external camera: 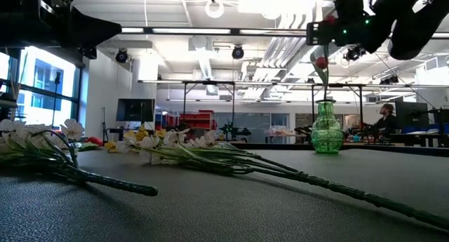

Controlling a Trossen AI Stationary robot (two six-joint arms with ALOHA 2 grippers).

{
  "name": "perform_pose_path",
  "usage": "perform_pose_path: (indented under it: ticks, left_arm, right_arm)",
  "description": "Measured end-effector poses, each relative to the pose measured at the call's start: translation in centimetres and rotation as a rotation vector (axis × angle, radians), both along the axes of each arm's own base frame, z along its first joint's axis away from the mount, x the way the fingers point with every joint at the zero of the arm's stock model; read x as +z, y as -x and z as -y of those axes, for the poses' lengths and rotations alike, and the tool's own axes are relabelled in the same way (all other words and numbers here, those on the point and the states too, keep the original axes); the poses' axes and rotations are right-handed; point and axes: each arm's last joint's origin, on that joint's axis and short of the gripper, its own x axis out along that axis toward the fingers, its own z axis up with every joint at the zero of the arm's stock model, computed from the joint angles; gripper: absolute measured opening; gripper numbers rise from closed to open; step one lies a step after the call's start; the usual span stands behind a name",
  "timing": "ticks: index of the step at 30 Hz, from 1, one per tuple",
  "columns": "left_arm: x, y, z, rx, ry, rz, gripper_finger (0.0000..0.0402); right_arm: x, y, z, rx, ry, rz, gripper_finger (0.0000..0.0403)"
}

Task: Sort flowers into vase by color
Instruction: Put the bottom right red flower into the green vase

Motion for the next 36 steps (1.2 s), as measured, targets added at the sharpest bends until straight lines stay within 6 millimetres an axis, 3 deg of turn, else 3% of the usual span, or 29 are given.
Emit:
perform_pose_path:
  ticks: [12,20,25,28,32,36]
  left_arm:
    - [0.0,0.0,0.0,0.0,-0.001,0.005,0.0]
    - [0.0,0.0,0.0,0.0,-0.002,0.004,0.0]
    - [0.0,0.0,0.0,0.0,-0.003,0.004,0.0]
    - [0.0,0.0,0.0,0.0,-0.003,0.004,0.0]
    - [0.0,0.0,0.0,0.0,-0.002,0.004,0.0]
    - [0.0,0.0,0.0,0.0,-0.002,0.004,0.0]
  right_arm:
    - [0.7,-0.6,-2.8,0.041,0.001,-0.088,0.0167]
    - [-0.4,-1.6,-3.3,0.066,-0.062,-0.223,0.0174]
    - [-0.8,-1.9,-3.6,0.07,-0.082,-0.264,0.0212]
    - [-0.6,-1.8,-3.7,-0.013,-0.133,-0.257,0.0248]
    - [0.4,-2.2,-4.3,-0.183,-0.244,-0.304,0.0285]
    - [1.7,-3.6,-5.3,-0.201,-0.29,-0.395,0.0291]
